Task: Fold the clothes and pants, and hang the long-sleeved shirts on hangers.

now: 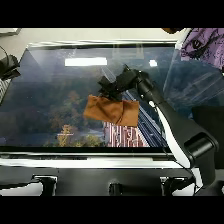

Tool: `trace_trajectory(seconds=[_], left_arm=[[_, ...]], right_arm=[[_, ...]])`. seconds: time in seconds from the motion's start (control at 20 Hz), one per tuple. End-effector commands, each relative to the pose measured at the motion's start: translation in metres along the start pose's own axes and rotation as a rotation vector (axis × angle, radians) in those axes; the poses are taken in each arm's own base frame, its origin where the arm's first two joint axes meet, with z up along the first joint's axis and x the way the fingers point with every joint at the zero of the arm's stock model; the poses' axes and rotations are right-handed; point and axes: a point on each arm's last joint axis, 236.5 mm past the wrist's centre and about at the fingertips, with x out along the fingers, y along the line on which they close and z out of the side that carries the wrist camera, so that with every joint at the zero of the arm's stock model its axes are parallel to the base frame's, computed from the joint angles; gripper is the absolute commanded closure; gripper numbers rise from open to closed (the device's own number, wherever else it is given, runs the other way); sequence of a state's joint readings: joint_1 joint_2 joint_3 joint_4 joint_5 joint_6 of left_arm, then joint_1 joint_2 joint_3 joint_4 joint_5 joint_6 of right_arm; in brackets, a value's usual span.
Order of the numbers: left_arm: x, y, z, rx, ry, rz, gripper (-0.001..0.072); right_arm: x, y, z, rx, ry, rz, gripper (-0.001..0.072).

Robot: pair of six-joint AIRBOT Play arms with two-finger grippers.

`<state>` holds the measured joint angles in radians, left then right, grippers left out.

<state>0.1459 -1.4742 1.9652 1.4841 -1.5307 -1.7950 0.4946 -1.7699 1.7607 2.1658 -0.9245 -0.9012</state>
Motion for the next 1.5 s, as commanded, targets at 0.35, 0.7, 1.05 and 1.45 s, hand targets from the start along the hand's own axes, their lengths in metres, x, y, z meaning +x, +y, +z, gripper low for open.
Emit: trace_trajectory(seconds=[0.35, 0.7, 1.05, 1.45], left_arm=[[0.004, -0.011, -0.004, 0.023, 0.011, -0.011, 0.0689], [0.004, -0.012, -0.004, 0.025, 0.011, -0.011, 0.0689], [0.004, -0.012, -0.004, 0.025, 0.011, -0.011, 0.0689], [0.004, -0.012, -0.004, 0.025, 0.011, -0.011, 0.0689]], right_arm=[[-0.061, 0.077, 0.026, -0.235, -0.123, 0.192, 0.0334], [-0.208, -0.075, 0.118, -0.321, -0.095, -0.068, 0.0267], [-0.168, -0.231, 0.088, -0.064, 0.088, 0.008, 0.0266], [-0.068, -0.26, 0.026, -0.004, 0.214, 0.044, 0.0266]])
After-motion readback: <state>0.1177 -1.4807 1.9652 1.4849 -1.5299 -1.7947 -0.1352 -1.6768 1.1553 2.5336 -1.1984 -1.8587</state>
